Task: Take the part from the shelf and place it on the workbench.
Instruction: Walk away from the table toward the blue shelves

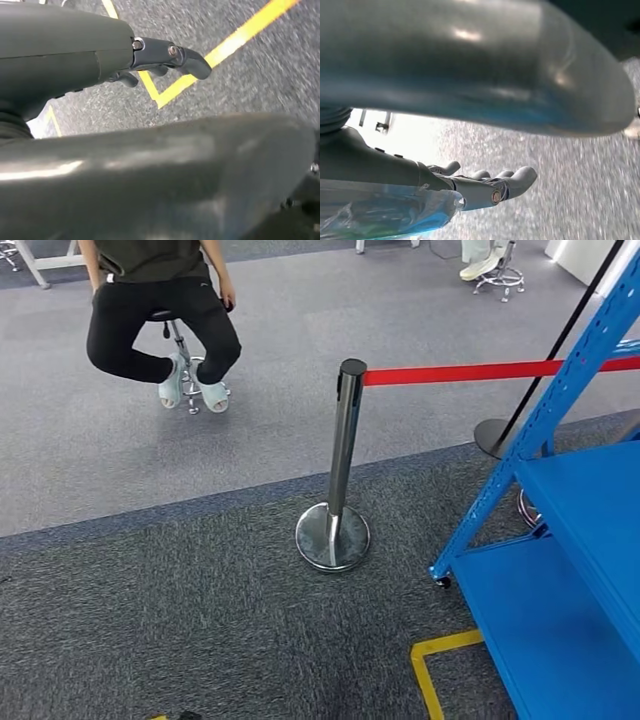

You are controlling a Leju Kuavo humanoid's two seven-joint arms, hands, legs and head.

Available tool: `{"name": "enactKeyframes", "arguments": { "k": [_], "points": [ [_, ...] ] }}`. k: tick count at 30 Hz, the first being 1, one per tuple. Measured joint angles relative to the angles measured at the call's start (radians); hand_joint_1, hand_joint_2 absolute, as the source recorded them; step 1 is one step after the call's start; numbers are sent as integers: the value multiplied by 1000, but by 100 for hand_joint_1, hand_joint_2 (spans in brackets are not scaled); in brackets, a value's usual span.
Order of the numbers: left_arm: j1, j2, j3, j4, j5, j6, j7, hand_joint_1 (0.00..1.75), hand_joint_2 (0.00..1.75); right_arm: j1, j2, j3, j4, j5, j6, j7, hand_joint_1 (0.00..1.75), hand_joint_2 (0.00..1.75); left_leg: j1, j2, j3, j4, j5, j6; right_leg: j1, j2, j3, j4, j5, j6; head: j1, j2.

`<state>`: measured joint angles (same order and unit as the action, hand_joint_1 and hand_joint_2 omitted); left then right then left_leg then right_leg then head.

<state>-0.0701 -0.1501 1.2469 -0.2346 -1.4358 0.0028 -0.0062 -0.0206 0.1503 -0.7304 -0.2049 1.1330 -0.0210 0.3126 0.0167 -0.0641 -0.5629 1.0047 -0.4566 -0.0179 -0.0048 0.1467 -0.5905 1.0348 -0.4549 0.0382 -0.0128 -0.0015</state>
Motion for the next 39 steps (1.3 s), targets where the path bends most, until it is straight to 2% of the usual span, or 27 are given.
{"name": "enactKeyframes", "arguments": {
  "k": [2,4,5,6,7,8,10,12,13,15,17,19,20,21,22,23,24,26,28,29,30,32,34,36,37,38,39],
  "points": [
    [0,-1,-1,0,0,8,-4,0,0,3,0,-2,0,1,0,2,0,0,0,27,4,-5,2,14,2,-57,-24,50,-33,9,7,0],
    [3,-2,-2,0,0,18,-15,0,0,-1,0,-4,0,2,0,2,0,0,-5,57,5,-6,-1,23,3,-122,-84,172,-98,16,14,0],
    [5,-2,-2,0,-1,25,-21,0,0,-2,0,-5,0,2,0,2,0,0,-7,74,6,-6,-2,24,2,-133,-115,234,-124,19,15,0],
    [6,-2,-3,0,-2,33,-25,0,0,-3,0,-7,0,2,-1,1,0,0,-8,91,7,-6,-3,25,1,-137,-134,272,-133,21,15,0],
    [5,-2,-4,0,-3,39,-26,0,0,-3,0,-10,0,2,-1,1,0,0,-9,107,9,-6,-5,24,1,-140,-134,272,-123,23,15,0],
    [4,-3,-5,0,-3,44,-24,0,0,-1,0,-12,0,2,-1,1,0,0,-9,120,12,-6,-8,23,1,-146,-112,233,-95,23,15,0],
    [2,-5,-7,0,-5,47,-13,0,0,0,0,-17,0,3,-2,0,0,0,-11,143,22,-5,-14,15,2,-183,-36,96,-32,20,16,0],
    [1,-7,-8,0,-7,47,2,0,0,-1,2,-20,0,5,-3,-1,0,0,-15,161,31,-5,-20,4,5,-213,10,13,-4,10,15,0],
    [0,-8,-9,0,-8,47,10,0,0,-2,2,-21,0,6,-4,-1,0,0,-17,171,35,-6,-21,-1,7,-213,11,4,-3,3,15,0],
    [-2,-11,-11,0,-7,46,21,0,0,-2,2,-24,0,8,-4,-1,0,0,-13,185,43,-10,-24,-13,7,-188,9,-2,1,-11,15,0],
    [-4,-13,-13,0,-6,45,25,0,0,-2,3,-25,0,9,-4,-1,0,0,-9,149,33,25,-55,-24,2,-164,13,-10,8,-24,11,0],
    [-3,-15,-13,0,-6,43,26,0,0,-4,3,-26,0,9,-4,-1,0,0,-8,93,-22,143,-120,-29,-1,-139,13,-12,13,-32,5,0],
    [-1,-16,-13,0,-6,43,27,0,0,-5,3,-26,0,9,-4,-1,0,0,-8,79,-58,212,-148,-29,-1,-125,11,-12,14,-33,3,0],
    [1,-16,-13,0,-6,42,29,0,0,-6,3,-26,0,9,-4,0,0,0,-8,73,-85,261,-159,-29,-1,-110,10,-12,15,-34,3,0],
    [2,-17,-13,0,-7,40,34,0,0,-5,3,-27,0,10,-3,0,0,0,-8,70,-96,274,-150,-28,-1,-93,10,-12,15,-34,3,0],
    [3,-17,-14,0,-8,38,40,0,0,-4,3,-27,0,10,-3,0,0,0,-8,66,-88,248,-120,-26,-1,-77,11,-12,16,-32,3,0],
    [3,-17,-15,0,-10,36,47,0,0,-4,3,-28,0,11,-3,1,0,0,-7,56,-65,189,-80,-24,-2,-61,11,-12,17,-30,3,0],
    [3,-17,-16,0,-13,35,59,0,0,-6,3,-29,0,13,-2,1,0,0,-2,11,-8,55,-19,-20,-1,-33,8,-9,19,-22,3,0],
    [0,-19,-17,0,-14,38,62,0,0,-7,3,-30,0,15,-2,1,0,0,-1,-18,17,-6,-7,-14,-2,-10,-2,-8,22,-9,2,0],
    [-1,-20,-18,0,-12,40,60,0,0,-5,3,-31,0,16,-2,1,0,0,-2,-12,19,-11,-8,-8,-4,0,-7,-10,24,-2,2,0],
    [-3,-21,-19,0,-9,41,55,0,0,-2,3,-32,0,19,-1,1,0,0,-3,-1,19,-12,-5,-1,-6,2,-10,-12,26,5,2,0],
    [-5,-24,-20,0,0,44,42,0,0,1,3,-34,0,25,0,2,0,0,-3,23,20,-17,-1,15,-4,-43,-28,19,4,14,8,0],
    [-3,-25,-20,0,6,46,34,0,0,-2,3,-37,0,29,0,4,0,0,-5,53,21,-19,-2,25,-2,-110,-80,130,-60,19,16,0],
    [0,-25,-19,0,10,52,37,0,0,-5,3,-39,0,31,0,4,0,0,-8,88,21,-19,-4,27,-4,-135,-139,256,-114,24,18,0],
    [-1,-25,-19,0,15,60,46,0,0,-5,3,-40,0,33,0,5,0,0,-9,104,22,-19,-5,27,-5,-139,-148,277,-115,25,18,0],
    [-2,-25,-17,0,22,73,55,0,0,-5,3,-41,0,35,0,6,0,0,-9,119,24,-19,-7,26,-5,-143,-134,257,-97,26,18,0],
    [-4,-25,-14,0,32,86,64,0,0,-4,3,-41,0,37,0,7,0,0,-9,131,28,-19,-9,23,-5,-152,-101,200,-65,26,19,0]
  ]
}}
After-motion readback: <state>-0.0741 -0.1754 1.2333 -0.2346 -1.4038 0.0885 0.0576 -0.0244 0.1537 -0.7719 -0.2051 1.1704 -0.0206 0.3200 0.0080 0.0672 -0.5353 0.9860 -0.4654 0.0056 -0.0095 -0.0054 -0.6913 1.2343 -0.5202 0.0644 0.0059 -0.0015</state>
